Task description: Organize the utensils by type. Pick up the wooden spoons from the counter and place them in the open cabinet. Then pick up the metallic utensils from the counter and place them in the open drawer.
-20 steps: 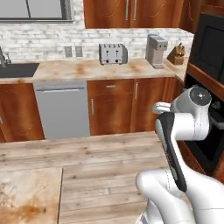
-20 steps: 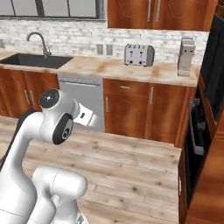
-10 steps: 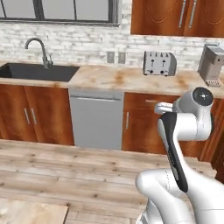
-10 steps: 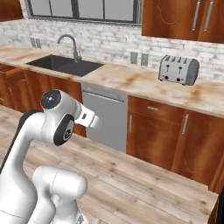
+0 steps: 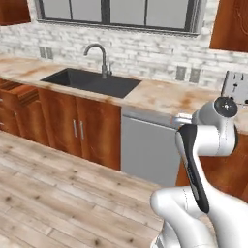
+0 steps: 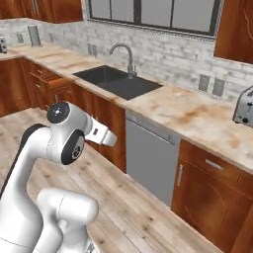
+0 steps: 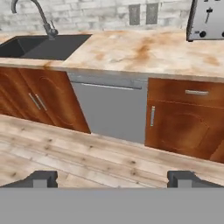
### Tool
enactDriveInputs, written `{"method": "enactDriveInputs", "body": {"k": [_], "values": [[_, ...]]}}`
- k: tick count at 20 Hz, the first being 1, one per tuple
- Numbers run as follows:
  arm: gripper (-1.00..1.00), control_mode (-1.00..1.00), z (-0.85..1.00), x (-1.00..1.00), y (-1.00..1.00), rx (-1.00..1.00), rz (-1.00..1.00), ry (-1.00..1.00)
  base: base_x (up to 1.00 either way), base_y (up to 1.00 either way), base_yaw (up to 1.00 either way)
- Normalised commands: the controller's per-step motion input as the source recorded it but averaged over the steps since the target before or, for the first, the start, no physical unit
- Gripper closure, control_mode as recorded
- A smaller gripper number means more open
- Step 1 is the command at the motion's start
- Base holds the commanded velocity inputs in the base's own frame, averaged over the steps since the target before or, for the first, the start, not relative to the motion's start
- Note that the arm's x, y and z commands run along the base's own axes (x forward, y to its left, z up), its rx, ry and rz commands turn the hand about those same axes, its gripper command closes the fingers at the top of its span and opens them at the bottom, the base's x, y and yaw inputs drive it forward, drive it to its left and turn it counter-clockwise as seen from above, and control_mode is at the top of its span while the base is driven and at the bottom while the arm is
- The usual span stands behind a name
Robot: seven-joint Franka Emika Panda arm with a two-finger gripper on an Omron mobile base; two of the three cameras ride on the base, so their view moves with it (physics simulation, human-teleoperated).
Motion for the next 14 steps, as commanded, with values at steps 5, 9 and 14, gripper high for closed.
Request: {"method": "enactDriveInputs", "body": {"k": [5, 9, 14], "values": [[-1.00, 1.00, 0.00, 0.00, 0.00, 0.00, 0.00, 0.00, 1.00, -0.01, 0.51], [-1.00, 1.00, 0.00, 0.00, 0.00, 0.00, 0.00, 0.00, 0.90, -0.05, 0.60], [-1.00, 1.00, 0.00, 0.00, 0.00, 0.00, 0.00, 0.00, 0.81, -0.06, 0.67]]}}
